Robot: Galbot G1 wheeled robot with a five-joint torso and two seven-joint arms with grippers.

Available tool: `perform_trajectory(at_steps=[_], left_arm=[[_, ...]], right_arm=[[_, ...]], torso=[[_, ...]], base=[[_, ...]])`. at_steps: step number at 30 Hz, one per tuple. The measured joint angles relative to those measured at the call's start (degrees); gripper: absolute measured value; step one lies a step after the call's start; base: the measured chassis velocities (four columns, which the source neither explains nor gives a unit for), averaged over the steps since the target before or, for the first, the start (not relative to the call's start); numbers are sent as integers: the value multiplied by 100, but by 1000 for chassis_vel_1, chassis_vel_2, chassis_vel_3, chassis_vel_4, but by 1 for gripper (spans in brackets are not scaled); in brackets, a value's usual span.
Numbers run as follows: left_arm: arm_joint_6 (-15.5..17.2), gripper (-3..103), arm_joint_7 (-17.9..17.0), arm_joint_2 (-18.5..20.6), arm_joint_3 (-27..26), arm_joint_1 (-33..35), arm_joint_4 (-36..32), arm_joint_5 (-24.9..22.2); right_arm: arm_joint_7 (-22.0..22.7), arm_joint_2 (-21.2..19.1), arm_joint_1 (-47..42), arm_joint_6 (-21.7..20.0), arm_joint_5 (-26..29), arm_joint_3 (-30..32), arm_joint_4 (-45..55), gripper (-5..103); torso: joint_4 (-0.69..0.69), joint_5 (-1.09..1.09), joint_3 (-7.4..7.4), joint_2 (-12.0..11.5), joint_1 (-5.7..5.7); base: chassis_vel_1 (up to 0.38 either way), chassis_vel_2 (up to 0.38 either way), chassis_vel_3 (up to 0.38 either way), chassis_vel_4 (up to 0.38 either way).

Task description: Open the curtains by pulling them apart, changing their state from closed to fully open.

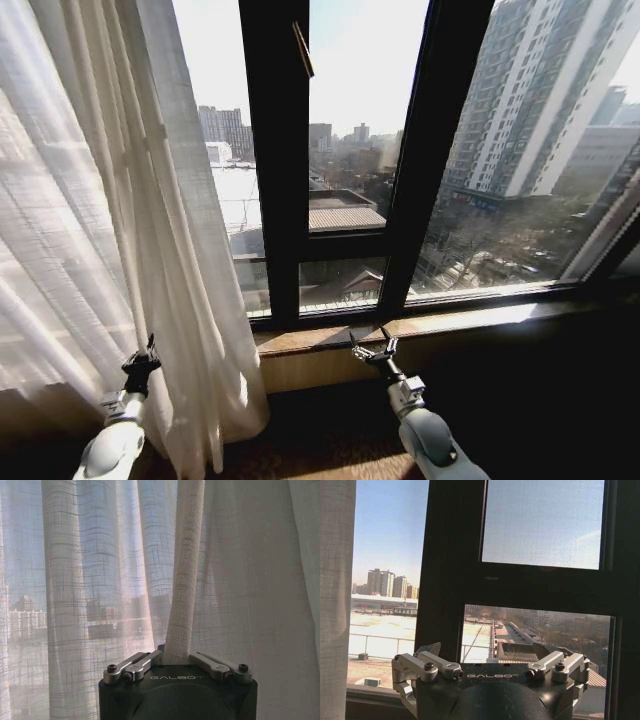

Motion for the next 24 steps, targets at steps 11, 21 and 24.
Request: perform_trajectory(at_steps=[11,21,24], left_arm=[[-37,0,3,-8,-28,2,39,3],[-66,0,4,4,-51,20,77,3],[-67,0,4,10,-52,21,109,4]], right_arm=[[0,0,0,0,0,0,0,100],[-1,1,0,0,0,-1,1,100],[1,-2,0,0,0,1,0,100]], torso=[[0,1,-1,1,-1],[2,-4,0,1,-1],[-1,5,1,-1,1]], base=[[450,256,-432,-257],[155,130,-149,-119],[-39,-4,35,20]])
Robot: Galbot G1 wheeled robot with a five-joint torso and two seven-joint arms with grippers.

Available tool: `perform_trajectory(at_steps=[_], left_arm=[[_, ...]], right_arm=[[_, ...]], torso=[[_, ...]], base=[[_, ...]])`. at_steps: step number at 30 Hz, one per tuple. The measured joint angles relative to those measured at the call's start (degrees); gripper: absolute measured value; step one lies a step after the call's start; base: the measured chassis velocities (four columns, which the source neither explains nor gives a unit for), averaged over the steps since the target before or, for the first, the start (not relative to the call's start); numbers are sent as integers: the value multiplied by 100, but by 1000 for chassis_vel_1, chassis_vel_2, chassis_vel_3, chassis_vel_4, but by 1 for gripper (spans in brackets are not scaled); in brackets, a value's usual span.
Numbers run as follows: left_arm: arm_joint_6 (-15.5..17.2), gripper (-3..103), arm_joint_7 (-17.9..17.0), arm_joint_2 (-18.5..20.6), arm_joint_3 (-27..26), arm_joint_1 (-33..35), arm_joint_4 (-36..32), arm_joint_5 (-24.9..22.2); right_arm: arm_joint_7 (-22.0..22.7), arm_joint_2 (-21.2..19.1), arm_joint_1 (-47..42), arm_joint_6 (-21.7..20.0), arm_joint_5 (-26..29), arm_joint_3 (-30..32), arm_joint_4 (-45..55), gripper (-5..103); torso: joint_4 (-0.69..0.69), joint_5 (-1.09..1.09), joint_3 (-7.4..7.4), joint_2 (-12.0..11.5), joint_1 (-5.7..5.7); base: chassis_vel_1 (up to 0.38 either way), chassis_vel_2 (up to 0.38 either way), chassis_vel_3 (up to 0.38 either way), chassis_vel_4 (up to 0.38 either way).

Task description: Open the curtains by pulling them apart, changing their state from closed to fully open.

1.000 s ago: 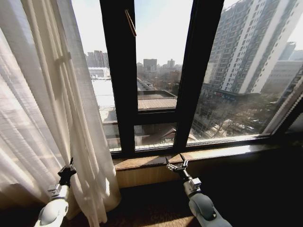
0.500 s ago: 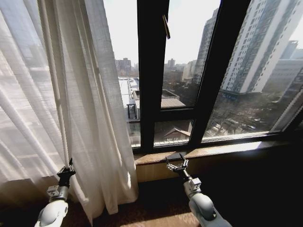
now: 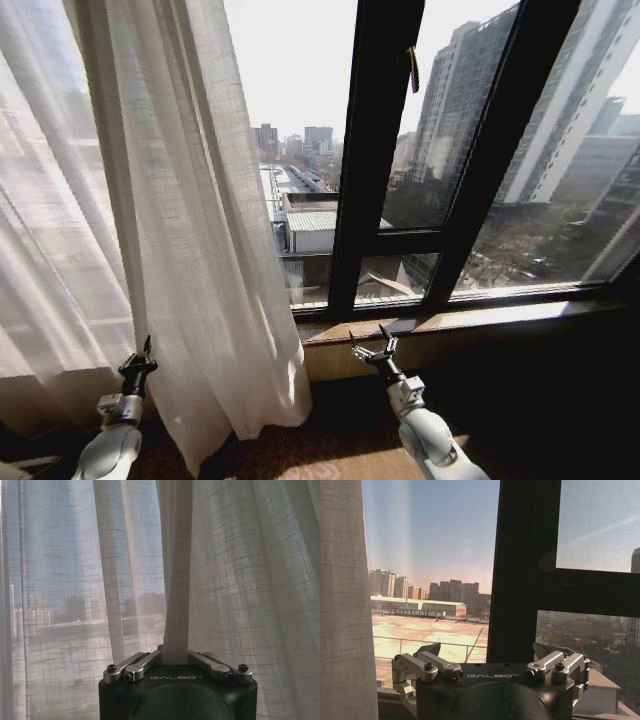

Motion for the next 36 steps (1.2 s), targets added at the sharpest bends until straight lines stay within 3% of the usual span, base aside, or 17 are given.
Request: perform_trajectory(at_steps=[21,36], left_arm=[[-27,0,11,2,-2,-6,50,13],[-115,0,16,92,-96,-6,162,0]], right_arm=[[0,1,0,0,0,-1,0,100],[0,2,0,0,0,-2,0,100]], torso=[[0,-4,-1,0,-1],[1,-5,-2,1,-2]], base=[[-11,-9,9,4],[180,176,-183,-181]])
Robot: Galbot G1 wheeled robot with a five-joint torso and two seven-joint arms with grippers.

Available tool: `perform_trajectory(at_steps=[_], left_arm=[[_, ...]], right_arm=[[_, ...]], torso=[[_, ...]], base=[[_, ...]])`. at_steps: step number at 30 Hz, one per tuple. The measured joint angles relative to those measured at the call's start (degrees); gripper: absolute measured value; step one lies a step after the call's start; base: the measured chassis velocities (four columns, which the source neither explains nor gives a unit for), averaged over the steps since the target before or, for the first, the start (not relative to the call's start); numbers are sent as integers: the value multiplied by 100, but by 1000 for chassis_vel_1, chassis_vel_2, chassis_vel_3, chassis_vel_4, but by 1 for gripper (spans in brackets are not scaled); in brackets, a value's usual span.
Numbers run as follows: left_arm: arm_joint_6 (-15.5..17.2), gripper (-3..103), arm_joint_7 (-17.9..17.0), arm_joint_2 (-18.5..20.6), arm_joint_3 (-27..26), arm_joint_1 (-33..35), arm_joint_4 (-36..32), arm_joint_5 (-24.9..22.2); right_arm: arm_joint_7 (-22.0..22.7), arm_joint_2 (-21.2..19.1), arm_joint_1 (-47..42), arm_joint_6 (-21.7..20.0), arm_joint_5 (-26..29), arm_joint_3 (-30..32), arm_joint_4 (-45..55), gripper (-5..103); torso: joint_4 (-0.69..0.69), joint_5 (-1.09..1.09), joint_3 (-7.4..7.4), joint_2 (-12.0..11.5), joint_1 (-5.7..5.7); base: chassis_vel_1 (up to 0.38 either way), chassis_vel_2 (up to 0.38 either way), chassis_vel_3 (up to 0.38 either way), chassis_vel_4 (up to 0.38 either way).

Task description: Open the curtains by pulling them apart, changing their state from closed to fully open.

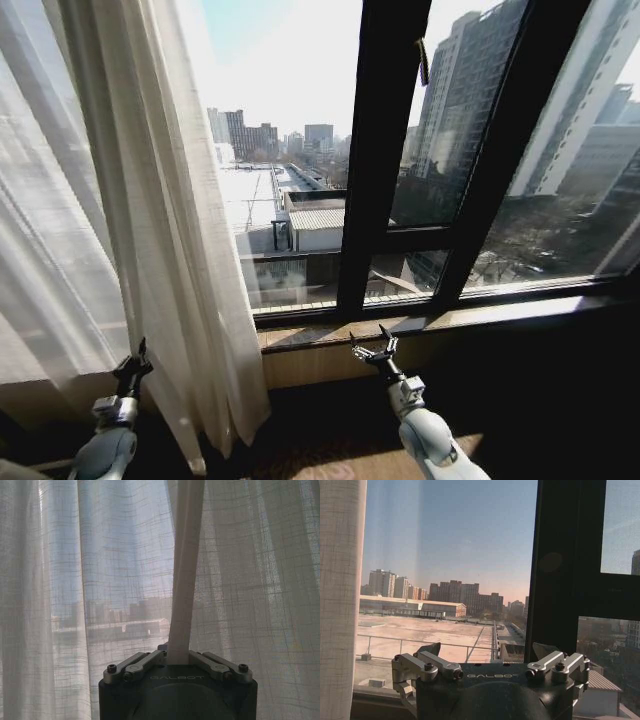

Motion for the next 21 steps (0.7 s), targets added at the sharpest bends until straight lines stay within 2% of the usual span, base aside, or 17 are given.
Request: perform_trajectory(at_steps=[5,9,11,21], left_arm=[[-4,0,0,2,-10,11,-2,-2],[0,0,-3,0,-15,32,2,-5],[14,0,-4,0,-27,43,2,-6],[65,0,-98,-129,-3,103,-259,-1]], right_arm=[[-1,1,0,0,0,-1,0,100],[-1,1,0,0,0,-1,0,100],[0,-1,0,0,0,1,-1,100],[0,0,0,0,0,1,0,100]], torso=[[2,-4,0,0,0],[1,-4,1,0,0],[0,4,1,-1,1],[1,-4,1,-1,0]], base=[[150,121,-122,-160],[0,0,0,0],[-40,-51,42,39],[-14,-22,24,15]])
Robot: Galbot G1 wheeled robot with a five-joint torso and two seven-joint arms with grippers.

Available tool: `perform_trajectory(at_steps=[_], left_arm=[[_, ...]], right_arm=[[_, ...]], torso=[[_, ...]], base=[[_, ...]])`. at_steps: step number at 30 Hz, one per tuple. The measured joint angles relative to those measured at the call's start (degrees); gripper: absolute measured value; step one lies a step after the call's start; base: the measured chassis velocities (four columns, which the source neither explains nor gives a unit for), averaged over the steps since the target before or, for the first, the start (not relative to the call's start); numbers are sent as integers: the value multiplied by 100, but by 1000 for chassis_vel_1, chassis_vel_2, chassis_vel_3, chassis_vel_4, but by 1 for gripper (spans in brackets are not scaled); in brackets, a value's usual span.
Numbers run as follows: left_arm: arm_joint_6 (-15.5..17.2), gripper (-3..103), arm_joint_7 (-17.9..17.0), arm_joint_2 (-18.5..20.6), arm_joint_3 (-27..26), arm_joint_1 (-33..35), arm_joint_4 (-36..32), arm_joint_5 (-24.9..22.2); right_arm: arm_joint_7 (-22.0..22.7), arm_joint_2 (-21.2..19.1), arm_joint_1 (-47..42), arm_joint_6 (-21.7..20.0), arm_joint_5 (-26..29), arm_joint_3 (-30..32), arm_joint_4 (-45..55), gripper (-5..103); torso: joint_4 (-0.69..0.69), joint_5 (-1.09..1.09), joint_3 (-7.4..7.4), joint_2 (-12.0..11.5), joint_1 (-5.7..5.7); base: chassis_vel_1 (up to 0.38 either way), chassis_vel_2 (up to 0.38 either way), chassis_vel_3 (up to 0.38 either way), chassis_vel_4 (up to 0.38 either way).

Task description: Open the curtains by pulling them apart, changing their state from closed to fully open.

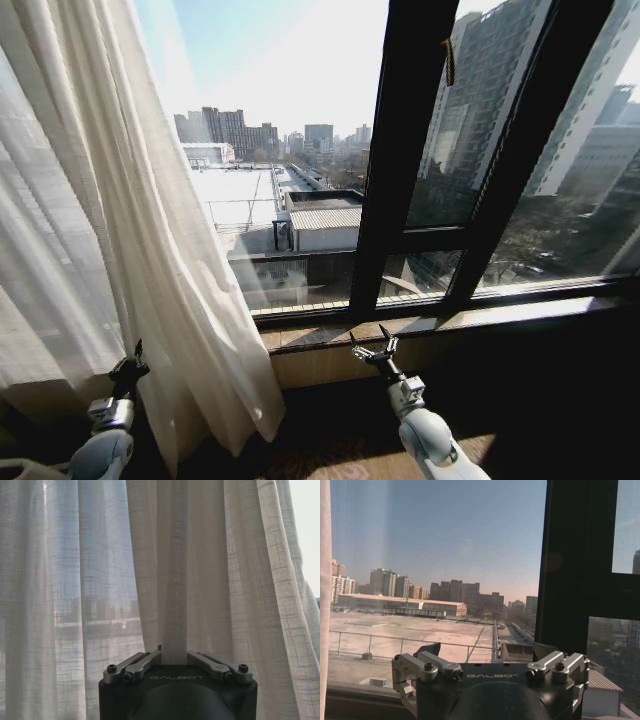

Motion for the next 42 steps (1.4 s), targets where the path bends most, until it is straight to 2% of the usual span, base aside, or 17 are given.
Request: perform_trajectory(at_steps=[8,9,10,12,15,17,18,19,20,22,23,27,30,33,38,42], left_arm=[[301,0,-213,-123,199,37,-373,-56],[341,6,-257,-130,232,20,-397,-87],[341,6,-257,-130,232,20,-397,-87],[424,16,-309,-160,276,-4,-466,-130],[466,22,-324,-182,296,0,-513,-138],[468,32,-325,-187,300,16,-522,-138],[468,32,-325,-187,300,16,-522,-138],[468,38,-325,-186,300,25,-522,-135],[467,38,-325,-183,300,32,-520,-133],[458,48,-325,-165,291,46,-503,-129],[458,48,-325,-165,291,46,-503,-129],[446,70,-325,-141,282,54,-462,-119],[436,76,-325,-136,283,54,-443,-114],[403,92,-309,-144,334,52,-428,-96],[379,100,-287,-169,467,-1,-410,-92],[368,100,-274,-163,557,-82,-339,-92]], right_arm=[[0,0,0,0,0,0,-1,100],[0,0,0,0,0,0,0,100],[0,0,0,0,0,0,0,100],[0,0,0,0,0,0,0,100],[0,0,0,0,0,0,0,100],[0,0,0,0,0,0,0,100],[0,0,0,0,0,0,0,100],[0,0,0,0,0,0,0,100],[0,0,0,0,0,0,0,100],[0,0,0,0,0,0,0,100],[0,0,0,0,0,0,0,100],[0,0,0,0,0,0,0,100],[0,0,0,0,0,0,0,100],[0,0,0,0,0,0,0,100],[0,0,0,0,0,0,0,100],[0,0,0,0,0,0,0,100]], torso=[[-1,6,0,0,0],[-2,4,0,0,0],[-2,4,0,0,0],[-1,3,0,0,0],[-1,3,0,0,0],[-1,4,0,0,0],[-1,4,0,0,0],[-1,4,0,0,0],[-1,5,0,0,0],[-1,4,0,0,0],[-1,4,0,0,0],[-1,3,0,0,0],[-1,3,-1,1,-1],[-1,4,-1,1,-1],[-2,4,-1,1,-1],[-2,5,1,0,3]], base=[[0,0,0,0],[0,0,0,0],[0,0,0,0],[0,0,0,0],[0,0,0,0],[0,0,0,0],[0,0,0,0],[0,0,0,0],[0,0,0,0],[0,0,0,0],[0,0,0,0],[-13,-1,12,-2],[-73,6,68,-10],[-140,36,142,-35],[-233,101,207,-89],[-261,157,236,-160]])
